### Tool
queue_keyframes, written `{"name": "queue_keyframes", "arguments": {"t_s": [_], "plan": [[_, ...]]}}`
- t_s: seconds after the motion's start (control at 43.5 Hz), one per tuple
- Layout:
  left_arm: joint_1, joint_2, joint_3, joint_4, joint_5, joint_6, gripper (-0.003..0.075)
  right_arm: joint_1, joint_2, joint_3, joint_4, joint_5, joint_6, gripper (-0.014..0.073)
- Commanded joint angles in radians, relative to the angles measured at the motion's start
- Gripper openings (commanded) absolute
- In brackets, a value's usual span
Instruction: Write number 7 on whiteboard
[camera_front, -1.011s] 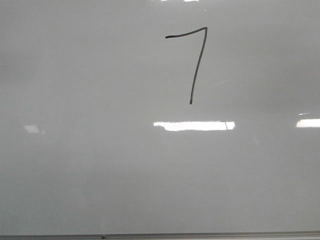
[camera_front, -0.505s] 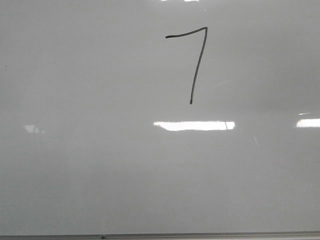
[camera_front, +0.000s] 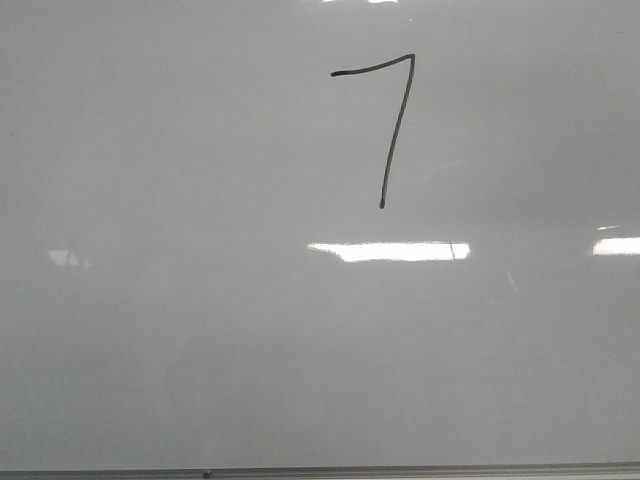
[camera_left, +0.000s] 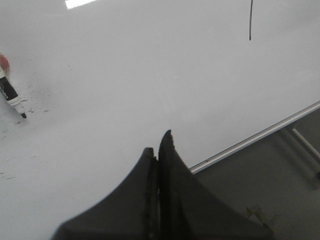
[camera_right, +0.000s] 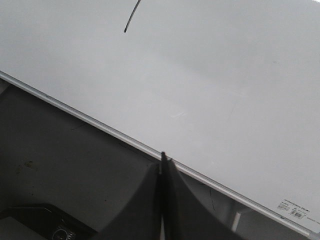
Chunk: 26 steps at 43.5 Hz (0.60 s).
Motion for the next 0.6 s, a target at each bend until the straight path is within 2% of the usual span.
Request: {"name": "queue_keyframes", "arguments": {"t_s": [0.0,0.207,0.345,0.483,0.574], "plan": [[-0.008,0.003,-0.025,0.001,-0.067,0.000,-0.0020,-0.007,0.006,-0.023,-0.013,-0.060,0.001,-0.0118],[-0.006,-0.003,-0.019,-0.002,-0.072,0.000,-0.0020,-0.007,0.006,-0.023,-0.013,-0.060,0.001,-0.0118],[0.077,-0.059,0.049,-0.006,-0.123,0.000,-0.0020,-0.007,0.006,-0.023,-0.013,-0.060,0.001,-0.0118],[0.166,-0.163,0.176,0.016,-0.244,0.000,-0.0020,-0.007,0.006,-0.023,-0.013,-0.060,0.001,-0.0118],[0.216,-0.248,0.294,-0.004,-0.389,0.000,-0.0020,-0.007,0.006,-0.023,-0.013,-0.060,0.001,-0.0118]]}}
